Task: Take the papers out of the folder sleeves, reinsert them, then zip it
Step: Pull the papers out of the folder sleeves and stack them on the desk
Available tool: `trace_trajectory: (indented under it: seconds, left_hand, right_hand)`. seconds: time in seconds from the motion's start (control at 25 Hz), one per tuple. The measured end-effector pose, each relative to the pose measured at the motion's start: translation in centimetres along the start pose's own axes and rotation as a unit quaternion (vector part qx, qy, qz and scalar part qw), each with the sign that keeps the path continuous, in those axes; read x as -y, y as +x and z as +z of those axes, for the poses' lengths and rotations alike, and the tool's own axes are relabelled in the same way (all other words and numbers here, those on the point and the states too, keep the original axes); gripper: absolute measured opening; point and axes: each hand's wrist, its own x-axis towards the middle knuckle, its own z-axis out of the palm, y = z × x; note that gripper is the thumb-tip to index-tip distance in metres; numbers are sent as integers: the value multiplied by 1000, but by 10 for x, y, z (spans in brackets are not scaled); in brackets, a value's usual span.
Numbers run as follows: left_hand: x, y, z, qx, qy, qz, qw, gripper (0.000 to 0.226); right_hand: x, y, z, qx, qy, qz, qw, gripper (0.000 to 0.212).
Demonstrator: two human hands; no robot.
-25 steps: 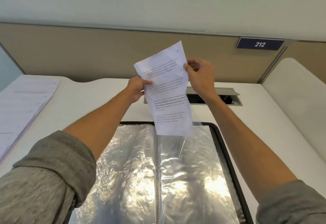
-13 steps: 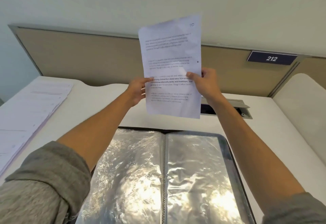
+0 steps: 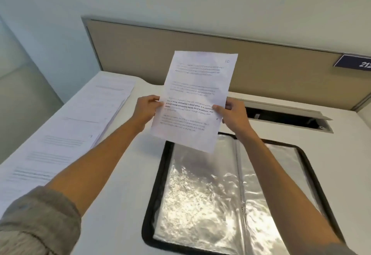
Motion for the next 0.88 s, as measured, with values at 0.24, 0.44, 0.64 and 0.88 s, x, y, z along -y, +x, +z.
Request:
trace_trajectory:
  seconds: [0.24,0.44,0.64,0.88]
  left_hand:
    - [67,-36,-129,-72,34,-38,996,15]
    - [107,-77,-237,-154,125,-25,980,11]
    - [109,-113,-297,-55,30,-131,989,46]
    - [126,-135,-345,-63,68,-172,981,11]
  right_hand:
    - [-9,-52,93,20,78,99,992,19]
    - [-11,-95,166,60,115,151,980,21]
    - [-9,-135,245,137,106,175,969,19]
    - [-3,-171,332,203,69,166,963,30]
